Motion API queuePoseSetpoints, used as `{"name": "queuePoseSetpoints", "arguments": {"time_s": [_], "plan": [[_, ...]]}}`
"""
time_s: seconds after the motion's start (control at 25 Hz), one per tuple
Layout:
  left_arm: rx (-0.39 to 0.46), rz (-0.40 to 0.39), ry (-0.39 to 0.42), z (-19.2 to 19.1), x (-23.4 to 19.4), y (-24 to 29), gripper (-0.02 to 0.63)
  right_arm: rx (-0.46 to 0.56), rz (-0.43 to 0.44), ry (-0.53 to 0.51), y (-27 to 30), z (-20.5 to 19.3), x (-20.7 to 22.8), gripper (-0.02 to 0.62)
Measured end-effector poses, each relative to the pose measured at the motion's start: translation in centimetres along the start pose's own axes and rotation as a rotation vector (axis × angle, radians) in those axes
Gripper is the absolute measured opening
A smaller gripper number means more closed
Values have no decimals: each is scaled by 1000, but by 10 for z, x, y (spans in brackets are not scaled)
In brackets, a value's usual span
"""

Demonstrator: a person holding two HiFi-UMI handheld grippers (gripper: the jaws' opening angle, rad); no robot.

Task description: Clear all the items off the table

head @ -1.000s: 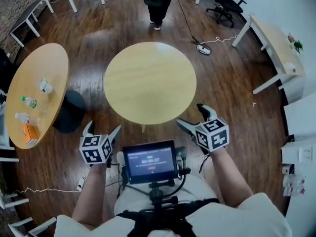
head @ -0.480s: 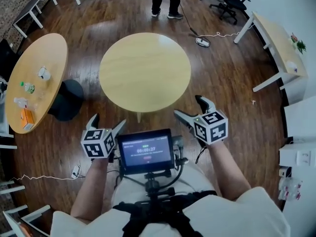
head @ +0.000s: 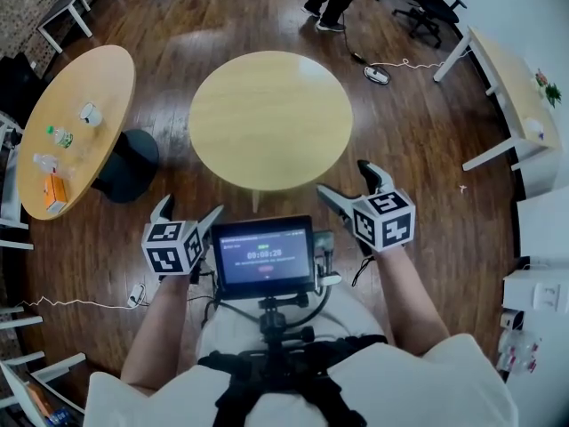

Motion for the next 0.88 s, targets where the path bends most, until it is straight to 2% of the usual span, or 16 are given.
{"name": "queuePoseSetpoints", "arguments": {"time_s": [0.24,0.88], "plan": [[1,7,-2,-5,17,-4,508,-12,0,-7,-11,-13,7,469],[-1,51,-4,-19,28,-19,508,-17,16,-33,-10,-28,2,466]]}}
Point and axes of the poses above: the fingertips, and each gripper's own axes: y forward along the fingers, x to its right, z out of its top, the point moved 10 cm from there along -y, backward along the fingers, and after that the axes turned 11 degrees about -x, right-handed, at the moved point
